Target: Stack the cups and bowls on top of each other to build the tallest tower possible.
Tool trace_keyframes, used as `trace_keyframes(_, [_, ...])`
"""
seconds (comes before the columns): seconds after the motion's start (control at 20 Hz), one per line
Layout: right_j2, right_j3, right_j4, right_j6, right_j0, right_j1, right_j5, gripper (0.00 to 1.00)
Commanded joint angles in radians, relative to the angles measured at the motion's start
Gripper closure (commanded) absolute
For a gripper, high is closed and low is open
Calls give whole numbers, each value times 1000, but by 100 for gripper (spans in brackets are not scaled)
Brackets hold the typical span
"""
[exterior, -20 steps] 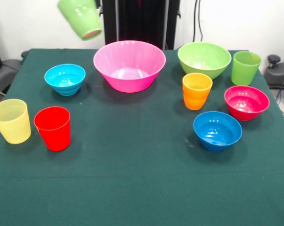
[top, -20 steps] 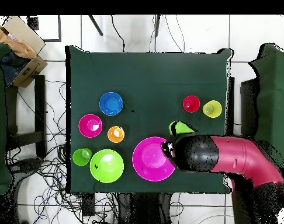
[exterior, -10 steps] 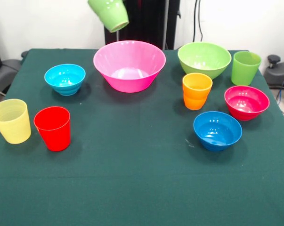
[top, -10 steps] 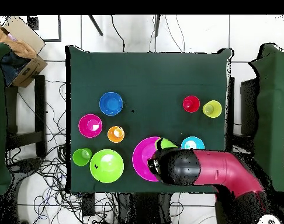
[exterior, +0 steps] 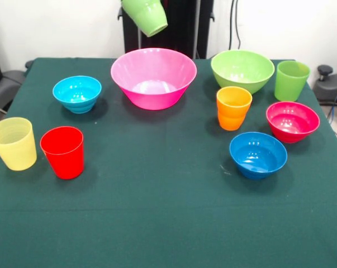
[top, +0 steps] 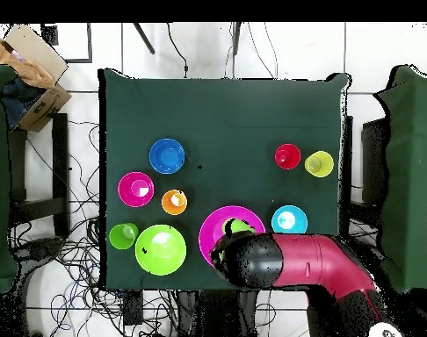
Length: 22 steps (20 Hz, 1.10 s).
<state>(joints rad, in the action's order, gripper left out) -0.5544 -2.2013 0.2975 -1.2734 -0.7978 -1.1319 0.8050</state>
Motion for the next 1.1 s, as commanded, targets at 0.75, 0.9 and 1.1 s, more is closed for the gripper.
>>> trace_keyframes(0.75, [85,-5,171,-100,35,91,-194,100])
trace_keyframes(0.9, [92,-2,178,-102,42,99,-204,100])
trace_keyframes(1.1, [97,-2,175,-105,48,97,-206,100])
